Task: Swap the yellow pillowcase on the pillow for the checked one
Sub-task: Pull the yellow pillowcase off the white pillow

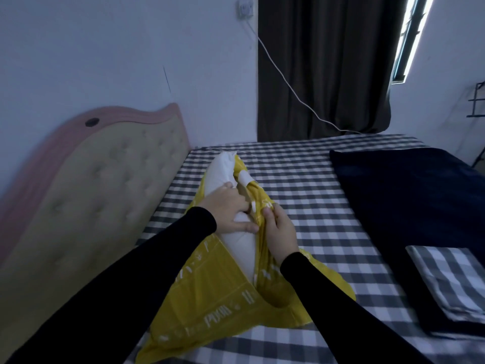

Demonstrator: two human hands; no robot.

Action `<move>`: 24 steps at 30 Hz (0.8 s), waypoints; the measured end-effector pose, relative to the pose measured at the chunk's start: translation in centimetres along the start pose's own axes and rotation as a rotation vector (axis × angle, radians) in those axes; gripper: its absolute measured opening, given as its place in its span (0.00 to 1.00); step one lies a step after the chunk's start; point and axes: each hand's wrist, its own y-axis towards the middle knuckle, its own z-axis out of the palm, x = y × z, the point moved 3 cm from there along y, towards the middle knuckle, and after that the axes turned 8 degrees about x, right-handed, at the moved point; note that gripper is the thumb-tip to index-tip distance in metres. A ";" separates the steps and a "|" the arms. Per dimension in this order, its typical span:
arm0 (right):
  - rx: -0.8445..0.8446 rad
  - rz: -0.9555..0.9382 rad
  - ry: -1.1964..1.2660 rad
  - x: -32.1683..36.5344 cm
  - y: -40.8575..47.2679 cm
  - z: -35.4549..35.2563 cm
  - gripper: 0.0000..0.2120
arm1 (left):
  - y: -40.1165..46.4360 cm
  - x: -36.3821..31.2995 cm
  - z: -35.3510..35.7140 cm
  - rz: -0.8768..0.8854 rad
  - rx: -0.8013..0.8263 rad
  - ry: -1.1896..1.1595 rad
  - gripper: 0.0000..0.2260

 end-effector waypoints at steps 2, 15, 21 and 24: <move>-0.009 0.044 -0.011 -0.2 0.2 -0.3 0.13 | -0.3 0.3 0.8 -0.055 0.035 -0.004 0.36; -0.012 0.305 0.009 1.4 4.4 -8.1 0.22 | 0.7 2.8 -10.5 -0.365 -0.278 -0.116 0.34; -0.141 0.146 0.220 5.9 5.3 -9.5 0.14 | 0.3 4.0 -8.6 -0.524 -0.272 -0.133 0.35; -0.082 0.094 0.132 3.7 2.5 -7.3 0.12 | -1.0 4.2 -4.5 -0.617 -0.293 -0.113 0.39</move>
